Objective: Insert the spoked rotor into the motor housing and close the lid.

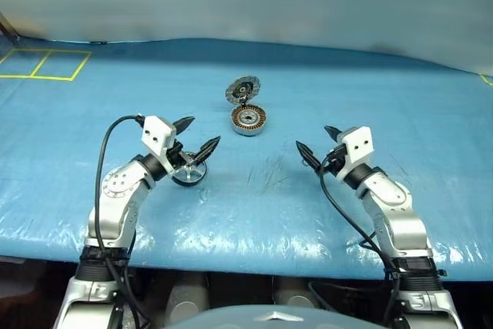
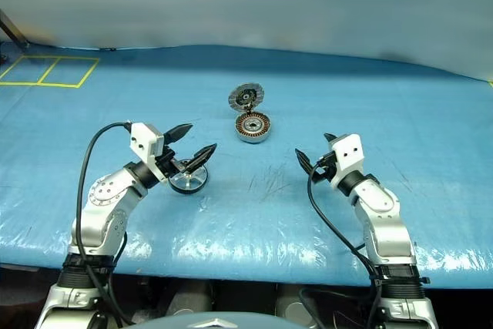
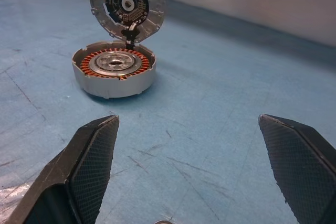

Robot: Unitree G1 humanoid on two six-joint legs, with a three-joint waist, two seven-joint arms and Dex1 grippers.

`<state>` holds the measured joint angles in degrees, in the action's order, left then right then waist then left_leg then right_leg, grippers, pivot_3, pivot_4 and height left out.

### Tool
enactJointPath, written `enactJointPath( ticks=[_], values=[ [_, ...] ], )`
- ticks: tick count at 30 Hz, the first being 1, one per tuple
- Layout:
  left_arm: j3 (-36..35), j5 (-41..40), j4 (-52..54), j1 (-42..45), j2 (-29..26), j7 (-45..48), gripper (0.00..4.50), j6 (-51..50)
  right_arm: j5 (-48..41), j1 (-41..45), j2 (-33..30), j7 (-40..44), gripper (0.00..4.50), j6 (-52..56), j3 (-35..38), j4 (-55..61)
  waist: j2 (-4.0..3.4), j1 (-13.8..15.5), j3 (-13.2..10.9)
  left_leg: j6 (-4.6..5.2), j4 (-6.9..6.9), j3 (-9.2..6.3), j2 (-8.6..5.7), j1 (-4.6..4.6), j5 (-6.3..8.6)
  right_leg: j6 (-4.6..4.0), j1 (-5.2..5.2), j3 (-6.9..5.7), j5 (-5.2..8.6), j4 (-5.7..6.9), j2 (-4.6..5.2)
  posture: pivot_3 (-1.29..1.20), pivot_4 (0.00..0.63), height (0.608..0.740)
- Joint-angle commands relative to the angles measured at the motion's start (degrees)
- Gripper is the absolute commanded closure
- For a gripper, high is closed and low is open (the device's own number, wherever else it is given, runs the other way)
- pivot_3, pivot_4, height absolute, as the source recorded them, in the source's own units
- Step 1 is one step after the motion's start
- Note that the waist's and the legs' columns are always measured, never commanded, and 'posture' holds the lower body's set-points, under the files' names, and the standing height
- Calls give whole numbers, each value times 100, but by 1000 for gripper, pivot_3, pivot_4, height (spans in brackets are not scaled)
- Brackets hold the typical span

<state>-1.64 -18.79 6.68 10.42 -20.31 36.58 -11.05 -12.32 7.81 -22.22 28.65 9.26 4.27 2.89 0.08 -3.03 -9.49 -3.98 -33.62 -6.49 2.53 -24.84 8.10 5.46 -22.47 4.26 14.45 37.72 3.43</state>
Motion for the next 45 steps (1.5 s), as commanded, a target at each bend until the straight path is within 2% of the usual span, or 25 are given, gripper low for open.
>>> enactJointPath(
  ticks=[1, 9, 31, 40, 45],
  values=[
    [-109, 28, 76, -39, -49, -40, 0, 128, 19, 137, -23, -45, 11, -29, 63, 14, 0, 7, 0, 0, 1, 0, 0, -1, 0, 0, -1, 0, 0, 0, 0, 0, 150, 740],
    [-167, -18, -60, 43, -266, 103, 0, 143, -99, 121, -1, -16, 11, -52, 167, 40, 1, 11, -1, 0, 0, 0, 0, -2, 0, -1, -3, 0, 0, 0, 0, 0, 150, 740],
    [-126, -14, -167, 148, 51, -22, 0, 487, -59, 177, -51, 242, 11, -42, -23, -1, 3, 12, -2, 0, 1, 0, 0, -6, 0, 0, -6, -1, 0, 0, 0, 0, 150, 740],
    [-81, 146, -137, 40, -28, -83, 0, 486, 126, 276, -159, 402, 11, 35, -263, -47, 4, 12, -3, 0, 1, 0, 0, -6, 0, 0, -6, 0, 0, 0, 0, 0, 150, 740],
    [-49, 333, -100, -26, -33, -219, 0, 572, 1082, 799, -903, 753, 11, 201, -975, -203, 4, 9, -4, 0, -1, 2, -1, -6, 0, 0, -6, 1, 0, -1, 0, 0, 150, 740]
  ],
)
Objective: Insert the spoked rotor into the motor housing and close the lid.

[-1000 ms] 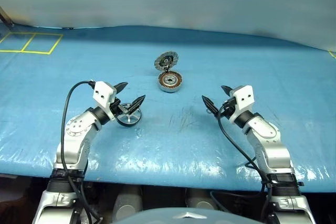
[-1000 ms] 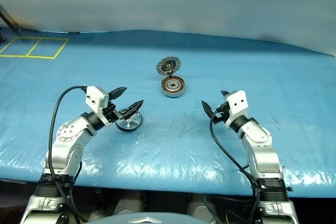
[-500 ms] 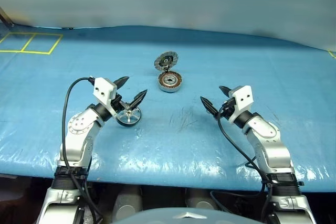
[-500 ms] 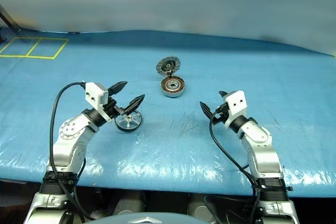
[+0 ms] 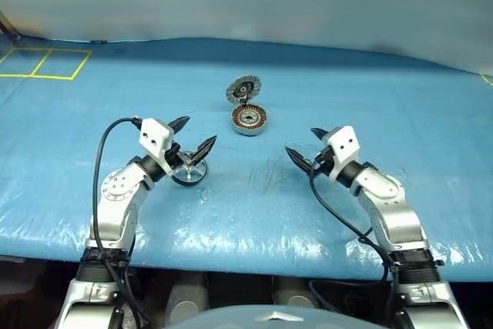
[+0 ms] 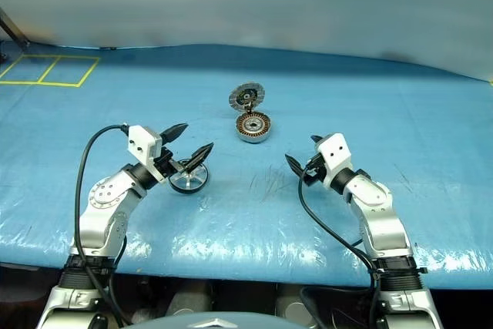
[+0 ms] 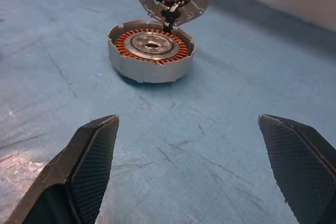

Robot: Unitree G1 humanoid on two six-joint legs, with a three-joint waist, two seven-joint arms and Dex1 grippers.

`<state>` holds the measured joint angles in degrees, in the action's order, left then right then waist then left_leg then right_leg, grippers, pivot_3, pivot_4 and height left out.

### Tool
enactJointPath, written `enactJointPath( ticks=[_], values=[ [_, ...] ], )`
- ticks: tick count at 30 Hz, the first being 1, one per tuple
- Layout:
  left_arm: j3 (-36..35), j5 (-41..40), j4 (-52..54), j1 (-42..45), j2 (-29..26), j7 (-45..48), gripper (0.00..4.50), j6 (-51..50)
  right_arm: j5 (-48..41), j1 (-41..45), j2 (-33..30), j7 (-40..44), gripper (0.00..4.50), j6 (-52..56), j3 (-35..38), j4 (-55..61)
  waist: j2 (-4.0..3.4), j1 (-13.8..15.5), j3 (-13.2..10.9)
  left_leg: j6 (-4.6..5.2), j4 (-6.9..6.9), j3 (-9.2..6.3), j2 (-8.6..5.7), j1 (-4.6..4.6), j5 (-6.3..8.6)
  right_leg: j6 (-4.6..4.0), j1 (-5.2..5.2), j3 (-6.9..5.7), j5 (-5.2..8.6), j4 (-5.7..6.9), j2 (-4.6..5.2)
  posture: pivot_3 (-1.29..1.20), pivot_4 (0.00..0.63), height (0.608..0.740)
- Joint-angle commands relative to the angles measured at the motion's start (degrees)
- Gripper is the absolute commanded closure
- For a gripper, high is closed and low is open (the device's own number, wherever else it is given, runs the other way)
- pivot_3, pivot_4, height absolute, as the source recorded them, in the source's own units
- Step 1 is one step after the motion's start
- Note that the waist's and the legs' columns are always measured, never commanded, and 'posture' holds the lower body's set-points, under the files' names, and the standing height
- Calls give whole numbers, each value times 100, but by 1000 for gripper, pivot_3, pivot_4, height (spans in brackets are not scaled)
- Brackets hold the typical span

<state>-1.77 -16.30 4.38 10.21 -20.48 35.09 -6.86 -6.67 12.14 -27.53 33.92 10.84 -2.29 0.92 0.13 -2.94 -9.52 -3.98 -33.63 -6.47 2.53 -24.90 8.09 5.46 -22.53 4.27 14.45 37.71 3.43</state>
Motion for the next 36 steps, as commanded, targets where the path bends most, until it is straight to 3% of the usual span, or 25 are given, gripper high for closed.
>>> enactJointPath(
  ticks=[1, 5, 9, 15, 23, 36],
  values=[
    [-29, 91, 136, -14, -1, -82, 0, 161, 722, 585, -552, 425, 11, 55, -548, -99, 0, 3, -1, 0, -1, 3, 0, 0, 0, 0, -2, 1, 0, 1, 1, 0, 150, 740],
    [35, 136, 126, -74, 51, -125, 0, 205, 1818, 1955, -1103, 1465, 11, -214, -1751, -932, 5, -54, -8, 0, 0, 5, 1, 4, 0, 0, -2, -1, 0, 2, 2, 0, 150, 740],
    [60, 175, 166, -193, 89, -198, 0, 250, 2249, 3293, -738, 1995, 11, -812, -2395, -2133, 18, -99, -18, -1, 10, 6, 1, 7, 0, 0, -5, 0, 0, 1, 2, 0, 150, 740],
    [36, 227, 506, -659, 162, -401, 0, 259, 2669, 4779, 280, 2010, 11, -1698, -2817, -4187, 23, -81, -25, -7, 50, 0, 1, 8, -3, 22, -15, -5, -12, -1, 2, 0, 150, 740],
    [-142, 228, 1090, -1452, 136, -695, 0, 163, 2947, 5323, 1011, 1806, 11, -2326, -2876, -5789, 21, -51, -27, -12, 65, -6, 1, 5, -3, -4, -20, -12, -6, 4, 2, 0, 150, 740],
    [-157, 236, 1357, -1650, 97, -836, 0, 61, 3207, 5616, 1351, 1519, 11, -2675, -2809, -6778, 21, -105, -27, -20, 57, -5, 3, 24, -9, -9, -11, -10, 14, 18, 1, 0, 150, 740]
  ],
)
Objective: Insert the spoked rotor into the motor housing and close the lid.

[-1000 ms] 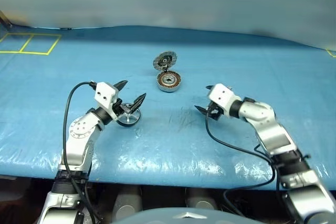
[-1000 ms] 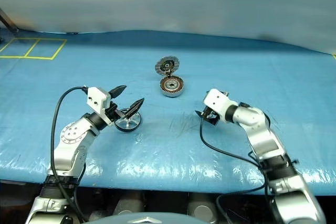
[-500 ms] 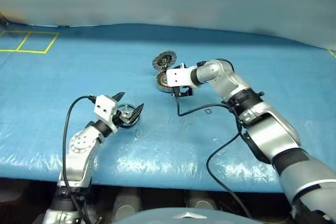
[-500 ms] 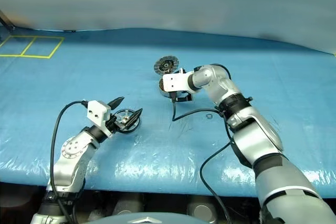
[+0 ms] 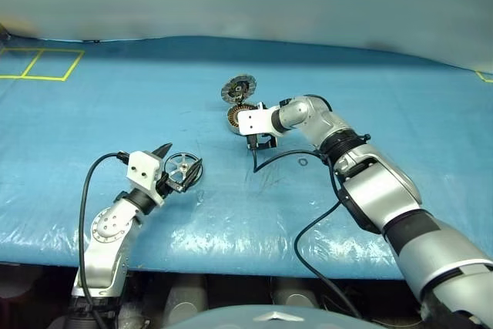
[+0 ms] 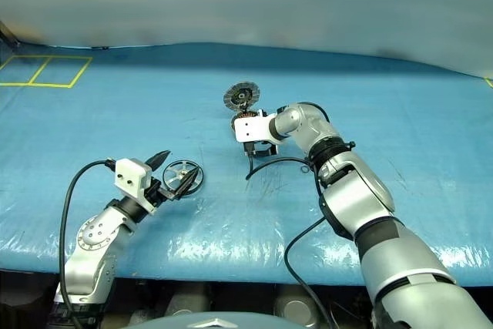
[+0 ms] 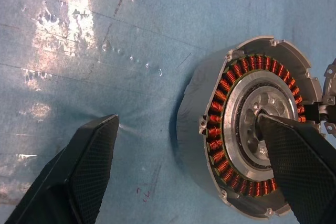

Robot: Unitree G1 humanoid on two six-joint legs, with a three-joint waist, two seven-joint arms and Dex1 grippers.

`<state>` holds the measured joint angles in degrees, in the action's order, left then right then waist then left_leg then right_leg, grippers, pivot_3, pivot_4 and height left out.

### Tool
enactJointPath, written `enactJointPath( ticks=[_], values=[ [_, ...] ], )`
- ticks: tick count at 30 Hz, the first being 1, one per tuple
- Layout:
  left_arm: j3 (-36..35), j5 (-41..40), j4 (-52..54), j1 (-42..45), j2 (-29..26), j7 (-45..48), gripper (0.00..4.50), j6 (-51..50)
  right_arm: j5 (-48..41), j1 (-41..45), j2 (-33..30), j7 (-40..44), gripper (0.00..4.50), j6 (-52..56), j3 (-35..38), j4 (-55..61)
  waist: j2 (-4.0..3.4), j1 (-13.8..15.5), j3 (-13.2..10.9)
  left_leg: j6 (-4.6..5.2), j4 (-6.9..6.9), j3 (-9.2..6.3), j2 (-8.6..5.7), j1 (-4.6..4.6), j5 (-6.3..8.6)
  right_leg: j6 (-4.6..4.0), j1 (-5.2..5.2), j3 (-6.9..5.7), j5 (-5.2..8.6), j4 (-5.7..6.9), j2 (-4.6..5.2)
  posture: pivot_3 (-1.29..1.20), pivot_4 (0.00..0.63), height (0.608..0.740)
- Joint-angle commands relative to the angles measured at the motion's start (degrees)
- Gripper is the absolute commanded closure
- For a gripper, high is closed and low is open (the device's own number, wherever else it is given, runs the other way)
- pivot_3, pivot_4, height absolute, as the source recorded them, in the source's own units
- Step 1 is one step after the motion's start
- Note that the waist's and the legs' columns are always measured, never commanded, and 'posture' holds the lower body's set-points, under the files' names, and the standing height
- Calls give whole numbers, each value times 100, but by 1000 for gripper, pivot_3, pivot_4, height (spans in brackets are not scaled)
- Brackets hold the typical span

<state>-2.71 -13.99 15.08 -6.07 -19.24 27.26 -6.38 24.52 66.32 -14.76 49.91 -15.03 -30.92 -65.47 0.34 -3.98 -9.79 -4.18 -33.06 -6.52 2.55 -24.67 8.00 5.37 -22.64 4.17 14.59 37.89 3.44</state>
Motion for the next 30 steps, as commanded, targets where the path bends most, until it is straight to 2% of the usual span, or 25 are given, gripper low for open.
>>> enactJointPath(
  ticks=[1, 5, 10, 18, 30],
  values=[
    [-64, 5, 301, -27, -28, -59, 0, 8, 99, 246, 103, -86, 11, -102, 51, -194, 0, -5, 0, 0, 0, 0, 0, 0, 0, 0, 0, 0, 0, 0, 0, 0, 150, 740],
    [-72, 14, 354, -14, -26, -91, 0, -14, -9, 491, 264, -4, 11, -132, 213, -459, -2, -18, -1, 0, 0, 0, 0, 0, 0, 0, -2, 0, 0, 3, 0, 0, 150, 740],
    [-158, 38, 539, -176, -49, -212, 0, -13, -610, 768, 438, 568, 11, 127, 901, -781, -6, -31, -4, 0, 6, 0, 0, -3, 0, 11, -5, 0, -10, 3, -1, 0, 150, 740],
    [-126, 84, 719, -513, 59, -406, 0, 42, -376, 968, 252, 844, 11, 248, 861, -948, -9, -32, -6, -1, 8, 0, 0, -3, 1, -11, -6, -1, 6, 3, -1, 0, 150, 740],
    [-75, 113, 845, -677, 56, -481, 0, 6, -354, 804, 440, 173, 11, 460, 1065, -1078, -10, -53, -6, -1, 5, 0, 1, -4, 1, -11, -10, 1, 6, 11, -1, 0, 150, 740]
  ],
)
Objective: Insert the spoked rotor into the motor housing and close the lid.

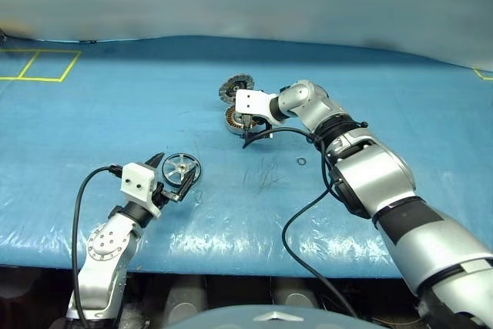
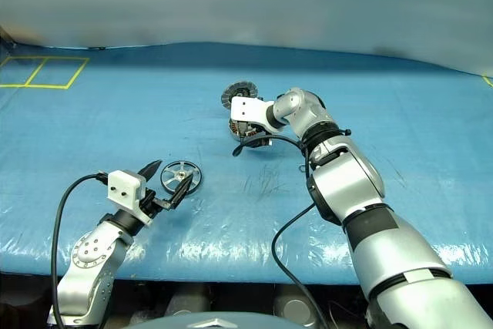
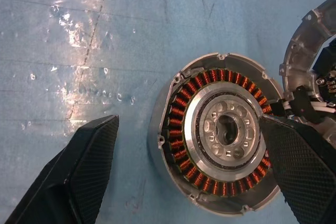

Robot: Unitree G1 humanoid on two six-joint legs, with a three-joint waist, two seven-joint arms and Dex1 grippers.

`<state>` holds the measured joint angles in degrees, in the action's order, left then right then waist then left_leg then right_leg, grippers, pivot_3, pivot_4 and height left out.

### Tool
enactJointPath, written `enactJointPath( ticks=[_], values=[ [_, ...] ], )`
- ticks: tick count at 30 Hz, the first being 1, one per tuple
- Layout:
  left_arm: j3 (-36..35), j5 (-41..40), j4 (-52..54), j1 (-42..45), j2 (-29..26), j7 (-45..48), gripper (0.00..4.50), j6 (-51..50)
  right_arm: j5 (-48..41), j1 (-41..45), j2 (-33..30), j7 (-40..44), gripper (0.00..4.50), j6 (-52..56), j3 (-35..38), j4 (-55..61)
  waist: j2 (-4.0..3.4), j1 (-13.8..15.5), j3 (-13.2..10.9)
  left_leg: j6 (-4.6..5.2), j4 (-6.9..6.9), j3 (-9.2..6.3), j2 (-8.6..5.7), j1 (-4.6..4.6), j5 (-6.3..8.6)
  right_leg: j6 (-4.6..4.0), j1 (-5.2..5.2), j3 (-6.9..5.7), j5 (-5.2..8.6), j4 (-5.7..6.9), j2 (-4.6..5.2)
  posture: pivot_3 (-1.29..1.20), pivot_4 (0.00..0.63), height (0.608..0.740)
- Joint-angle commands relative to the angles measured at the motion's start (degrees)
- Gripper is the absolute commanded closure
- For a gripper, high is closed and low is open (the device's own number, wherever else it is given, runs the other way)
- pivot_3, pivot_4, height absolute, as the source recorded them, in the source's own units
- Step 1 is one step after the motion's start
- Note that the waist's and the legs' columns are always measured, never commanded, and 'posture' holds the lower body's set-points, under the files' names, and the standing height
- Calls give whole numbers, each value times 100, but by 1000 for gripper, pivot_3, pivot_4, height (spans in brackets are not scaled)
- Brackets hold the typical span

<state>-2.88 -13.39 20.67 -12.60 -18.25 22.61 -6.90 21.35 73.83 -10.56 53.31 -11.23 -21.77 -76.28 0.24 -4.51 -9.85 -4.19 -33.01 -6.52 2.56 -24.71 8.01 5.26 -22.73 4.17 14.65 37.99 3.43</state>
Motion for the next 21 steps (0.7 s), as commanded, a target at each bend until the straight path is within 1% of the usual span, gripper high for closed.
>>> enactJointPath(
  ticks=[1, 5, 11, 21],
  values=[
    [-62, 55, 294, -39, -48, -17, 0, 57, -28, 36, 24, -223, 11, 110, 153, -7, 0, 0, 0, 0, 0, 0, 0, 0, 0, 0, 0, 0, 0, 0, 0, 0, 150, 740],
    [-73, 75, 345, -96, -56, -40, 0, 35, -25, -23, 26, -429, 11, 266, 192, -48, 0, 0, 0, 0, 0, 0, 0, 0, 0, -2, 0, 0, 0, 0, 0, 0, 150, 740],
    [-94, 98, 379, -139, -37, -51, 0, 14, -127, -163, 45, -412, 11, 456, 393, -86, 0, -2, 0, 0, 0, 0, 0, 0, 0, -3, 0, 0, -2, 0, 0, 0, 150, 740],
    [-25, 142, 362, -227, 56, -118, 0, 34, -64, -244, 79, -399, 11, 528, 434, -99, 0, -2, 0, 0, -3, 0, 0, 1, 0, 0, 1, 0, 0, 1, 0, 0, 150, 740]
  ],
)
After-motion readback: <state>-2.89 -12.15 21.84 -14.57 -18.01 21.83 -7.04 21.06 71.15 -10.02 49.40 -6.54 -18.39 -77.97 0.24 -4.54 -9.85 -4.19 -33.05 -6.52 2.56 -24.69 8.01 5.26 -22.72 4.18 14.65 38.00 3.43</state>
